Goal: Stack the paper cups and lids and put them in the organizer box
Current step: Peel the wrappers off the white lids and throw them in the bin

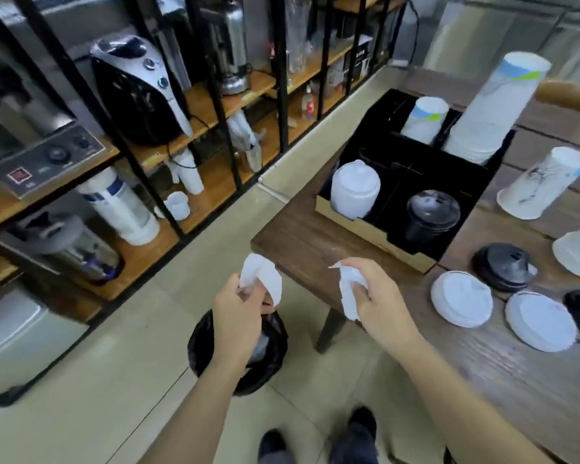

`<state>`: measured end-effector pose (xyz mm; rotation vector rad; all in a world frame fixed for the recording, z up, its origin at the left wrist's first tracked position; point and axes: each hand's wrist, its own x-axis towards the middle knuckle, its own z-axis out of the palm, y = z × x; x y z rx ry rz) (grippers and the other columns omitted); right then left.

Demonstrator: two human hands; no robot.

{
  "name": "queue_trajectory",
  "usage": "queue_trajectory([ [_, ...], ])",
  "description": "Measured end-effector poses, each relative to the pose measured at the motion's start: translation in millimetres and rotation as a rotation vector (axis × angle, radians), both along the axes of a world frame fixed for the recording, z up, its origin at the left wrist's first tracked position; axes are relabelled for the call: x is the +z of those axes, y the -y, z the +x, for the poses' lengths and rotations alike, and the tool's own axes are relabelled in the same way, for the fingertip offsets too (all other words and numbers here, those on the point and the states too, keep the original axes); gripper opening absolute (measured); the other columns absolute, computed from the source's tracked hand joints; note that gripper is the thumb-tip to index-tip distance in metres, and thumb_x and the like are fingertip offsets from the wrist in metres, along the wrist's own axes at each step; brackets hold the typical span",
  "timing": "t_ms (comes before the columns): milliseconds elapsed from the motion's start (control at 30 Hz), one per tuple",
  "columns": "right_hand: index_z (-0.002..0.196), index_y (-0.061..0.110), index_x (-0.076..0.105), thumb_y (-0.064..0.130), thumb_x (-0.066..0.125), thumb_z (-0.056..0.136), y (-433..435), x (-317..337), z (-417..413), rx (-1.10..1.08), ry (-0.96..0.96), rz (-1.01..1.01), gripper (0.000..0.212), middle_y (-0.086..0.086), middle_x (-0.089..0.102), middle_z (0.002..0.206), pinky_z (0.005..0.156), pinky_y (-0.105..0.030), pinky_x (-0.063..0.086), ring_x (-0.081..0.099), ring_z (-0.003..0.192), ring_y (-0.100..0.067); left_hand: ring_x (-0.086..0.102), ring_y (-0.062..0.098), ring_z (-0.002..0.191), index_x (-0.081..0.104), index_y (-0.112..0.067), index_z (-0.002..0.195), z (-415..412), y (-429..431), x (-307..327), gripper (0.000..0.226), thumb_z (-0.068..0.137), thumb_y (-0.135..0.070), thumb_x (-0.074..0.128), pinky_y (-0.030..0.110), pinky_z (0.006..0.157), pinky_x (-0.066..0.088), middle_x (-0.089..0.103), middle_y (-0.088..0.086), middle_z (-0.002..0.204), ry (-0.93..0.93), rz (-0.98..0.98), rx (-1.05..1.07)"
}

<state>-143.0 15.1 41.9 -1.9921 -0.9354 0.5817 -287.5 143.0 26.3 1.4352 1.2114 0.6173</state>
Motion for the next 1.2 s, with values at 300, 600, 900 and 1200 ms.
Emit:
queue_trajectory([
  [300,0.108,0.015,0.043,0.026,0.039,0.097,-104,-80,-87,0.151,-0.056,-0.144,0.017,0.002,0.052,0.076,0.055,-0.030,0.035,0.049,0.071,-0.022,0.058,0.040,0.070,0.051,-0.011,0.096,-107,-60,-72,0.014,0.094,-0.024,0.049,0.050,0.066,0.049,0.061,0.020,0.073,-0.222,0.087,0.133],
  [600,0.112,0.008,0.045,0.024,0.040,0.096,-178,-282,-105,0.274,0.104,-0.449,0.023,-0.020,0.065,0.097,0.066,-0.037,0.044,0.060,0.087,-0.037,0.041,0.025,0.065,0.045,-0.010,0.086,-115,-98,-270,0.007,0.092,-0.013,0.046,0.031,0.058,0.031,0.045,0.003,0.067,-0.484,0.072,-0.020],
  [900,0.133,0.016,0.036,0.037,0.056,0.088,-192,-494,-112,0.564,0.279,-0.636,0.054,-0.010,0.051,0.130,0.087,-0.040,0.045,0.052,0.115,-0.031,0.029,0.027,0.139,0.021,-0.016,0.148,-116,-104,-478,0.061,0.095,-0.039,0.041,0.038,0.112,0.026,0.031,0.008,0.153,-0.949,0.035,-0.380],
  [1200,0.147,0.028,0.004,0.052,0.058,0.082,-193,-426,-96,0.659,0.371,-0.520,0.088,-0.007,0.028,0.152,0.107,-0.041,0.030,0.034,0.135,-0.025,0.013,0.022,0.147,0.011,-0.029,0.150,-123,-108,-407,0.066,0.094,-0.053,0.035,0.037,0.120,0.009,0.017,0.004,0.160,-0.956,0.118,-0.389],
])
